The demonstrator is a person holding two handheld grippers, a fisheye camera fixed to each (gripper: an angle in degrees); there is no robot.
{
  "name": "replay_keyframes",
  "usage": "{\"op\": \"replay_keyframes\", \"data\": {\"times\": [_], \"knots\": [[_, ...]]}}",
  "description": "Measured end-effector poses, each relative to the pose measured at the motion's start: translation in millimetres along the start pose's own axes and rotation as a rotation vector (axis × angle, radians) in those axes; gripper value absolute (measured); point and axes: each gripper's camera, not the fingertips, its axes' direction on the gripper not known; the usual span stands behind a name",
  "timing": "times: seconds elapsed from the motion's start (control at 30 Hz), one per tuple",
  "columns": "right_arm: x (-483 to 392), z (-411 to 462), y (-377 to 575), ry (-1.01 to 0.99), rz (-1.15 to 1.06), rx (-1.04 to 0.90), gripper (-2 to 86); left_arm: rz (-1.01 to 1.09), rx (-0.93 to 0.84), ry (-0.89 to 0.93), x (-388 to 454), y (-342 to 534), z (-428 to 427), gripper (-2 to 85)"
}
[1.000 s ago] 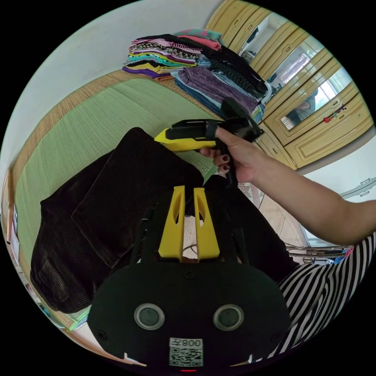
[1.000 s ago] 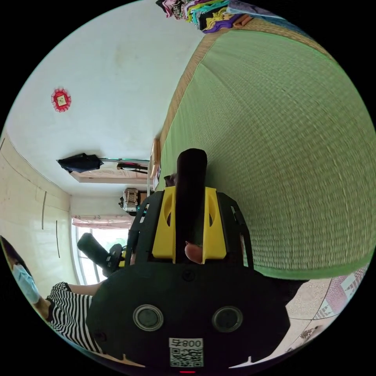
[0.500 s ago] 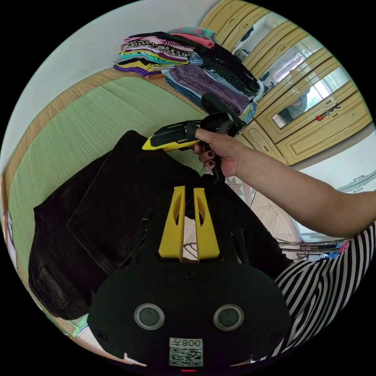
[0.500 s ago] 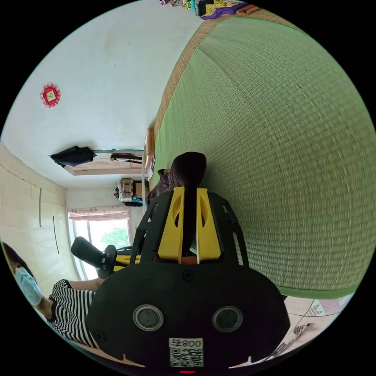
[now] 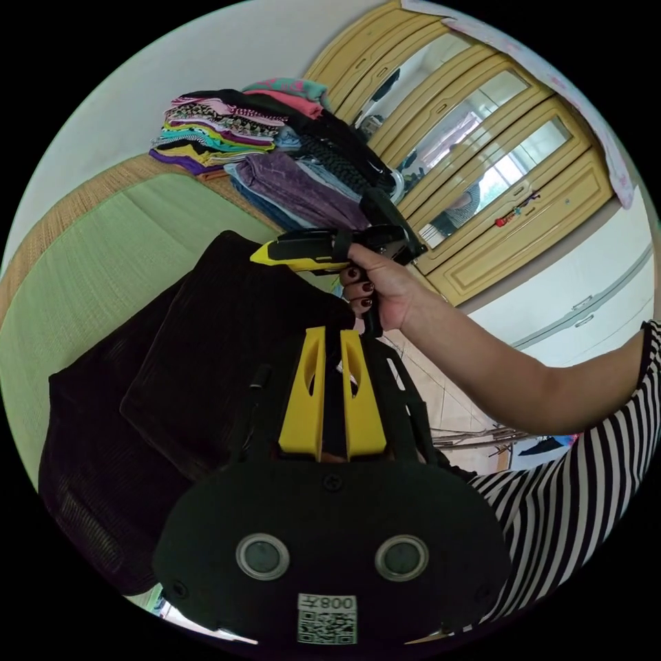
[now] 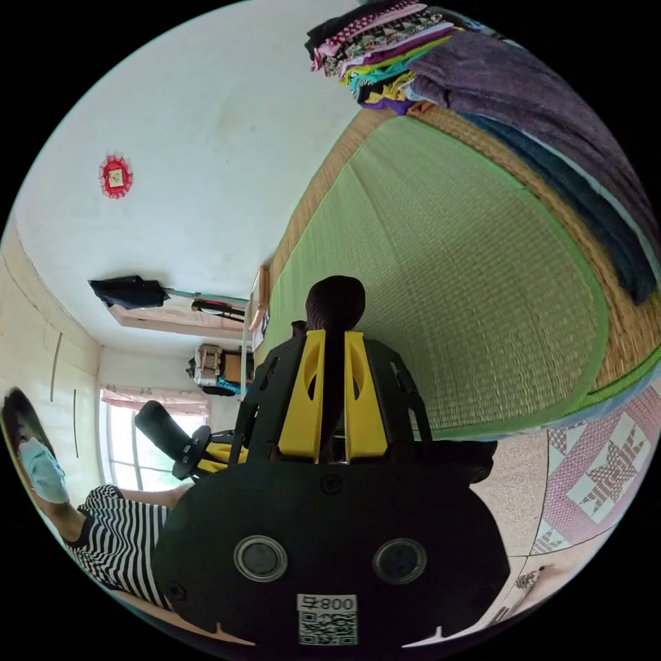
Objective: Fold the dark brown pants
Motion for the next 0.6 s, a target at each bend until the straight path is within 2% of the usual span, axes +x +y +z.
{"op": "replay_keyframes", "data": {"times": [0.33,0.6], "knots": [[-159,38,-27,-0.047,-0.072,0.058,3.3,-0.079,0.223,0.071,-49,104,-128,2.5],[-349,140,-56,0.011,-0.23,-0.014,3.7,-0.197,0.416,0.108,-106,213,-234,2.5]]}}
